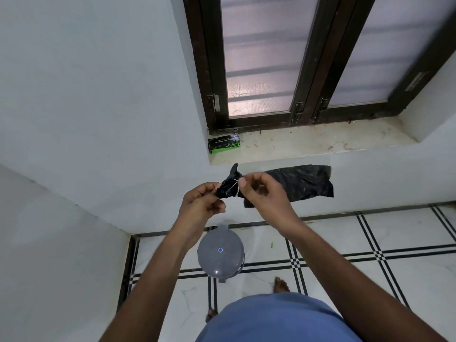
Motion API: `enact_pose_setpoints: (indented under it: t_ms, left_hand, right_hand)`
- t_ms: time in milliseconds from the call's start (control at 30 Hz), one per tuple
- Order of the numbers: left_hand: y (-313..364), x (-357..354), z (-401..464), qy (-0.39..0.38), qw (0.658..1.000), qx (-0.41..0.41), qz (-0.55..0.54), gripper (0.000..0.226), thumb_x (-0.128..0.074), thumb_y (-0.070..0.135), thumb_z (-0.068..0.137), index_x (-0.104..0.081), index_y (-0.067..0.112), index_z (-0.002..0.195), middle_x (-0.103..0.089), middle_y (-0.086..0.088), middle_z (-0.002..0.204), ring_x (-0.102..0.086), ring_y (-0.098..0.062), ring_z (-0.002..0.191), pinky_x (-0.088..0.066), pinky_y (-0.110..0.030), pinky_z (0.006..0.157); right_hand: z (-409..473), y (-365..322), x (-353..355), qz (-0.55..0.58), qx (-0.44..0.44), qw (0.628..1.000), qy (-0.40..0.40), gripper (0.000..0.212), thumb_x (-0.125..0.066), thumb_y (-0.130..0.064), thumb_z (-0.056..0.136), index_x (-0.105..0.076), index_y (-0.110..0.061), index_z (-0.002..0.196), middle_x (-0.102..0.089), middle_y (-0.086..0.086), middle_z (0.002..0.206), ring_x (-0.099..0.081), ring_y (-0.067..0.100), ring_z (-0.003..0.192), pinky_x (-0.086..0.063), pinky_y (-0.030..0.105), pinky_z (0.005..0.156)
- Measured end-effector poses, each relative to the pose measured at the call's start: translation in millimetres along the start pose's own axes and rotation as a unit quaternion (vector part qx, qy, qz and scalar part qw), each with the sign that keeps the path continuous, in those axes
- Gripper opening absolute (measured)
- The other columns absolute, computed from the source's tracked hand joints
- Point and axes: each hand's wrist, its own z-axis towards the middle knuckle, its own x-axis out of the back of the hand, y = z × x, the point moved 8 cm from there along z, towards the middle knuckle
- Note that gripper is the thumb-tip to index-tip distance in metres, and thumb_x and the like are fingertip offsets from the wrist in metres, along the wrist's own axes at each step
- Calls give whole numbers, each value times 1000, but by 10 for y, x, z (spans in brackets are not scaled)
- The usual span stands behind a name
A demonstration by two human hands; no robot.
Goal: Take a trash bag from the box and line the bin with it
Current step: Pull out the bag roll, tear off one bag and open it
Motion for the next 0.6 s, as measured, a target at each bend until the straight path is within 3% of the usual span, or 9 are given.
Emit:
enact_pose_setpoints:
  t_ms: [67,133,233,367,500,600]
  left_hand:
    - [2,1,-1,-6,1000,1,0,29,-54,-8,98,-78,3,111,-76,-18,102,-60,-22,67,-57,-34,78]
    - [-2,3,-2,-15,1000,3,0,31,-57,-2,92,-81,5,111,-73,-18,99,-60,-22,68,-57,-34,77]
    - [15,23,-8,-14,1000,3,-5,34,-57,3,86,-80,4,110,-74,-17,100,-60,-23,68,-55,-33,73]
    - [61,138,-16,22,999,-17,21,14,-60,14,110,-71,7,107,-76,-13,106,-60,-21,72,-54,-33,72]
    - [111,307,-23,88,996,-32,13,20,-54,13,113,-65,13,97,-71,-2,92,-59,-20,68,-53,-31,63]
    - [189,398,-28,109,993,-39,35,20,-56,17,112,-66,13,96,-69,-1,88,-56,-20,64,-51,-33,60]
  right_hand:
    - [6,-34,-56,-10,34,999,-37,27,-82,-43,98,-79,-22,113,-73,1,92,-63,13,76,-56,30,68]
    - [11,-55,-130,-46,62,995,-67,19,-88,-35,96,-81,-22,107,-72,-7,87,-64,11,74,-54,26,68]
    - [34,-98,-103,-52,82,994,-40,10,-87,-25,97,-83,-16,95,-80,-7,82,-74,13,74,-62,29,73]
    - [72,-91,26,-69,75,995,1,12,-84,-28,99,-83,-25,88,-69,-16,61,-55,5,48,-43,21,55]
    - [78,-113,176,-90,90,990,56,13,-84,-32,99,-81,-29,86,-75,-19,72,-63,7,62,-50,22,65]
    - [104,-108,217,-75,77,992,60,15,-82,-37,101,-82,-27,89,-80,-8,83,-70,15,71,-55,28,72]
